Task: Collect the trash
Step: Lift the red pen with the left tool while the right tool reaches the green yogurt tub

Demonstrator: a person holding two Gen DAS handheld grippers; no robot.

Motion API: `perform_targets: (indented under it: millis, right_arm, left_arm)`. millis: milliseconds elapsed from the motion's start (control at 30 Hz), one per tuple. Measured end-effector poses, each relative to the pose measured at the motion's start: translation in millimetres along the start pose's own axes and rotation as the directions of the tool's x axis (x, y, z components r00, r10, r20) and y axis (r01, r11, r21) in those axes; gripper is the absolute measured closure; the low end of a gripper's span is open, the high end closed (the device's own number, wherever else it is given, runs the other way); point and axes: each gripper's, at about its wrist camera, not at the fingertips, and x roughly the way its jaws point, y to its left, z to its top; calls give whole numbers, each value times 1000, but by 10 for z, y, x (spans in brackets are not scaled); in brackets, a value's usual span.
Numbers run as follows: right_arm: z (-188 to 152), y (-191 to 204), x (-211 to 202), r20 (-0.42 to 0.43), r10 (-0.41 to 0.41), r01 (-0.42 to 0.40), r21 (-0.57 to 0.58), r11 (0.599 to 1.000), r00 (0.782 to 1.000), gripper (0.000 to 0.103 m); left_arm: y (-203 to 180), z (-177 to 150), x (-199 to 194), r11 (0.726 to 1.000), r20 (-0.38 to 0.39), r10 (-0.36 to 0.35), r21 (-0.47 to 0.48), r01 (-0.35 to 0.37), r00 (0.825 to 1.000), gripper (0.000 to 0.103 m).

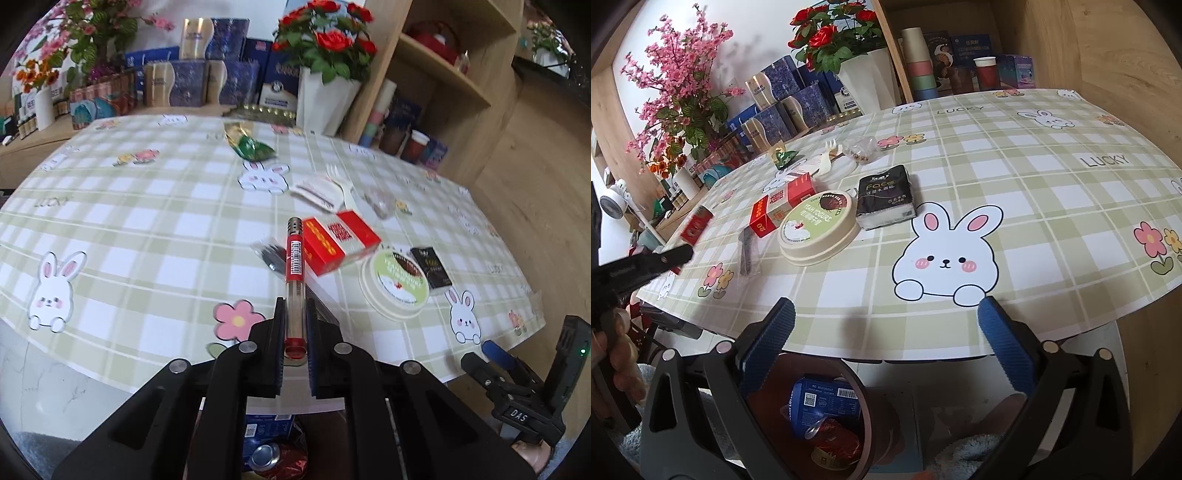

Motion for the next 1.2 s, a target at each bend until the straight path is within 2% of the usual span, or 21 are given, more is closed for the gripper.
perform_targets:
  millis: [233, 367, 433, 633, 767, 933, 1067, 1100, 1200]
  right_arm:
    - [103, 322, 186, -64, 67, -71, -64, 995, 996, 6]
    - [212, 594, 421, -93, 60, -71, -120, 990, 994, 7]
    - [272, 667, 532, -102, 43, -56, -125, 991, 994, 11]
    - [535, 756, 816, -105, -8, -1, -82, 997, 994, 13]
    - [642, 811, 969, -109, -66, 55, -98, 994, 992, 14]
    - [685, 936, 1131, -111, -168, 147, -174, 974, 979, 13]
    - [737, 970, 1241, -121, -228, 204, -186, 961, 966, 10]
    - [749, 973, 1242, -123, -234, 209, -182, 961, 965, 15]
    - [783, 958, 1199, -147, -209, 186, -156, 970, 967, 18]
  left_arm:
    - [136, -32, -172, 1000, 30, -17, -10, 17, 999, 93]
    - [259, -69, -226, 999, 34, -28, -42, 29, 999, 93]
    - [316, -74, -252, 998, 38, -32, -57, 34, 999, 93]
    - [472, -90, -349, 995, 59, -38, -87, 43, 998, 93]
    - [537, -121, -370, 993, 59, -46, -103, 52, 997, 93]
    - [606, -147, -388, 991, 65, -58, -116, 65, 996, 93]
    - [638, -149, -381, 990, 59, -61, -124, 68, 996, 93]
    - [637, -150, -384, 990, 57, -60, -124, 67, 997, 93]
    - [627, -147, -408, 990, 62, -64, -123, 71, 996, 93]
